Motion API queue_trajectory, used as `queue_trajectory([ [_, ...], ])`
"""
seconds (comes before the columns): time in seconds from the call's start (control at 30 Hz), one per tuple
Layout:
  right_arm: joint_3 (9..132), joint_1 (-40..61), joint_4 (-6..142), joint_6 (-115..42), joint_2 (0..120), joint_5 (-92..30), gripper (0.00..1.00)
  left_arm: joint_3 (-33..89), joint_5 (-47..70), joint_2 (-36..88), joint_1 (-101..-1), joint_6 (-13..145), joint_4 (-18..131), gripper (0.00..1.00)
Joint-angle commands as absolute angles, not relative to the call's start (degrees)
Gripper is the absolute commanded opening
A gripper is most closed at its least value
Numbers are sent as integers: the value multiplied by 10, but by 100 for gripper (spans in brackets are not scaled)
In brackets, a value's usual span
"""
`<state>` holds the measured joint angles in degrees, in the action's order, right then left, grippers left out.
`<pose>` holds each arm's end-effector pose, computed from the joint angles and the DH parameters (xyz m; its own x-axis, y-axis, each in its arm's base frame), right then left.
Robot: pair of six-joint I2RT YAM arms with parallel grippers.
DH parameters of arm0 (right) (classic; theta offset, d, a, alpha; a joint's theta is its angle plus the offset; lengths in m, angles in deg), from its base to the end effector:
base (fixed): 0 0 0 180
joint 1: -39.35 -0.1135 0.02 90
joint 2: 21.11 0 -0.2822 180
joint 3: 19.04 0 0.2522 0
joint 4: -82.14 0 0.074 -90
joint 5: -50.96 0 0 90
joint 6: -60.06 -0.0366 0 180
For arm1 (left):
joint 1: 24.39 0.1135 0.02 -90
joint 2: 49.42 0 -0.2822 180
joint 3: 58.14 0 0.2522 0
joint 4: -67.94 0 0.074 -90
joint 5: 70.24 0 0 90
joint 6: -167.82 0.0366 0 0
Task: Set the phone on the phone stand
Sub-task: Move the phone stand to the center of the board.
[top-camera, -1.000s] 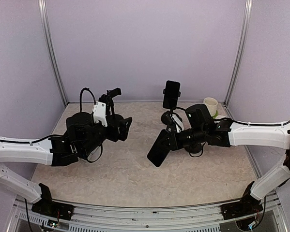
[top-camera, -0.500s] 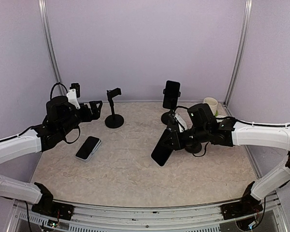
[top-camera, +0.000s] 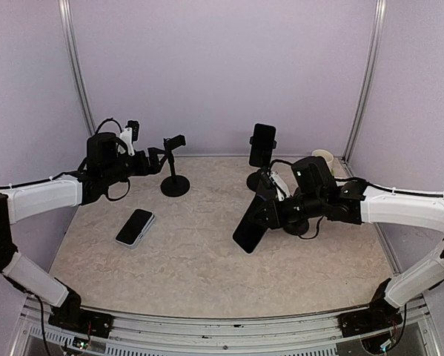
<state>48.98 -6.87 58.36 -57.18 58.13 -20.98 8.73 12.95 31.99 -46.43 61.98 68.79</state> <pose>0.2020 0.2272 0.2793 -0.7475 -0.1510 -0.6469 -0.5849 0.6114 0.5330 0.3035 -0.1275 0.3031 -0.3419 -0.1540 -0.9270 0.4013 0.8681 -0.2922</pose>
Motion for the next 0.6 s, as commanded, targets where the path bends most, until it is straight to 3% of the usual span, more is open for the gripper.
queue_trajectory([
  [0.0, 488, -63, 604, -566, 551, -201, 0, 127, 62, 359, -437, 655, 716, 94],
  [0.57, 469, -59, 618, -577, 547, -191, 0, 261, 39, 486, -422, 716, 684, 73],
])
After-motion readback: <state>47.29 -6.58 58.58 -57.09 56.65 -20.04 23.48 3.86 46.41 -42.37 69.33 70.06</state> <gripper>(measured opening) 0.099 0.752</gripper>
